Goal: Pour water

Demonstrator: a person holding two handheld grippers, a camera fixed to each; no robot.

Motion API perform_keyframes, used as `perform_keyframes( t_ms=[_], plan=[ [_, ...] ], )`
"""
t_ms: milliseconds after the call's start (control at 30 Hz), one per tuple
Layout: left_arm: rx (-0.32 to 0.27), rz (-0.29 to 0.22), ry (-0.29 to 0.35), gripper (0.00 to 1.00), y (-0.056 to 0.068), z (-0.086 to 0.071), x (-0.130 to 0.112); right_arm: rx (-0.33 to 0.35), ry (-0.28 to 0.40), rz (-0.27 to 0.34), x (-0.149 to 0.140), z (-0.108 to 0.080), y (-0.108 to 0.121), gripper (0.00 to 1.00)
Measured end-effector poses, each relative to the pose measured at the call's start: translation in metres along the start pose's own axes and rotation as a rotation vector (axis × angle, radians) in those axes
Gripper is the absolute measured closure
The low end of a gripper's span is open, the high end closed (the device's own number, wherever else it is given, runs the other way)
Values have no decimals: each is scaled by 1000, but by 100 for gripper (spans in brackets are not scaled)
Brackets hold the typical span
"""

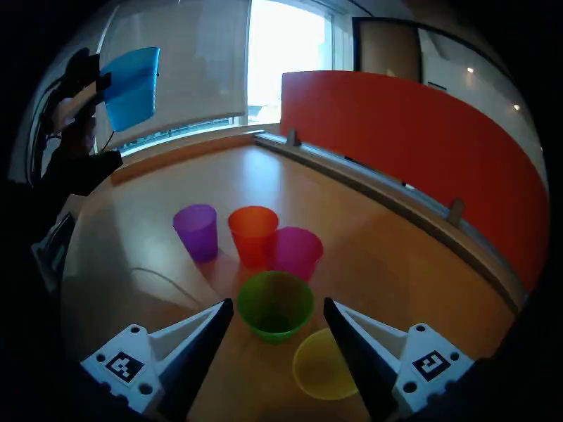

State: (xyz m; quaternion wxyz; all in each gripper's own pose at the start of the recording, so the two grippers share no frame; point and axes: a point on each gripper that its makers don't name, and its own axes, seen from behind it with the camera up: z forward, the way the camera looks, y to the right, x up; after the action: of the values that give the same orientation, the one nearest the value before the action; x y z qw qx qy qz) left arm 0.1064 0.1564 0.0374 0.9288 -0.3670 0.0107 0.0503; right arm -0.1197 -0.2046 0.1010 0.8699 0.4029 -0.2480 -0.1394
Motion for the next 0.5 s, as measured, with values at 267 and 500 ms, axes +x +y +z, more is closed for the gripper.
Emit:
perform_keyframes(
  t_ms=[267,500],
  plan=[
    [15,-2,-6,14,-7,-3,-2,16,-20,-3,-6,11,0,0],
    [16,-3,-10,15,-9,-3,-4,19,-35,-5,-10,19,0,0]
  ],
)
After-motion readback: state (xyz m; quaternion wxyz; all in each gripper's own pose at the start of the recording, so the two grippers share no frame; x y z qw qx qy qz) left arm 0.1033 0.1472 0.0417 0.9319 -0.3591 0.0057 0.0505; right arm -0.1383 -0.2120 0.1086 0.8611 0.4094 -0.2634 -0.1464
